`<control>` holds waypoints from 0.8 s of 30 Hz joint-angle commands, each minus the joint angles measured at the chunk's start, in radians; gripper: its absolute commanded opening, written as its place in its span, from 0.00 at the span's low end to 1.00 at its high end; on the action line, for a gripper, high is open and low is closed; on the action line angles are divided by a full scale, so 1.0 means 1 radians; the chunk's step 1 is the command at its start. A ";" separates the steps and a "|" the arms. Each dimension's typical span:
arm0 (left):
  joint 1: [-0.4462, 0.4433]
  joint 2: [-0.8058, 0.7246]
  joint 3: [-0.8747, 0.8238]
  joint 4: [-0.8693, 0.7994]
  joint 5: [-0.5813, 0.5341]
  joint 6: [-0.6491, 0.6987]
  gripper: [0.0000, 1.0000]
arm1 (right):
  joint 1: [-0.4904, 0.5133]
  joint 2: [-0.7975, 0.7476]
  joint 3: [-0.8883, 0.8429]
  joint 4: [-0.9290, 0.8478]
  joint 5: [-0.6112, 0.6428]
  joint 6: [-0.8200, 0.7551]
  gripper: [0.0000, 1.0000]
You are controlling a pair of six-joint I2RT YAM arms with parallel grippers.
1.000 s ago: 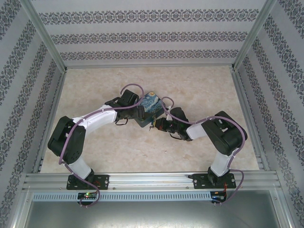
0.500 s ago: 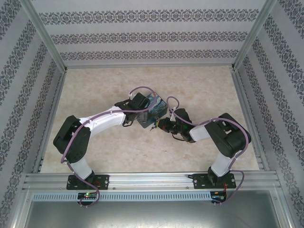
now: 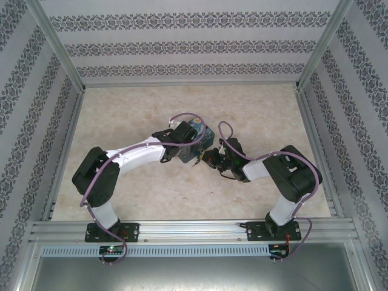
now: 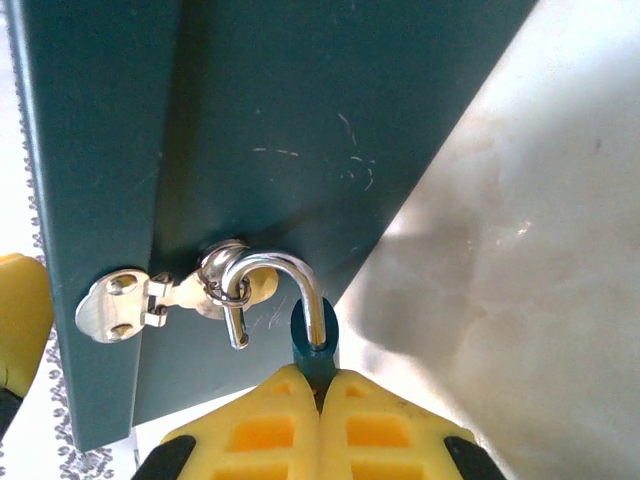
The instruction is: Unlock the padlock with the key
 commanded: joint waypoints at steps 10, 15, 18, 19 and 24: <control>-0.025 0.075 -0.046 -0.096 0.024 0.031 0.89 | -0.019 -0.011 0.021 0.009 0.083 0.129 0.00; -0.026 0.080 -0.055 -0.085 0.037 0.032 0.88 | -0.033 -0.001 0.050 0.002 0.091 0.158 0.00; -0.027 0.089 -0.055 -0.084 0.043 0.032 0.87 | -0.045 0.014 0.074 -0.001 0.088 0.168 0.00; -0.026 0.090 -0.055 -0.082 0.044 0.033 0.87 | -0.049 0.017 0.080 -0.004 0.089 0.168 0.00; -0.028 0.096 -0.058 -0.082 0.051 0.032 0.87 | -0.084 0.030 0.104 -0.027 0.080 0.153 0.00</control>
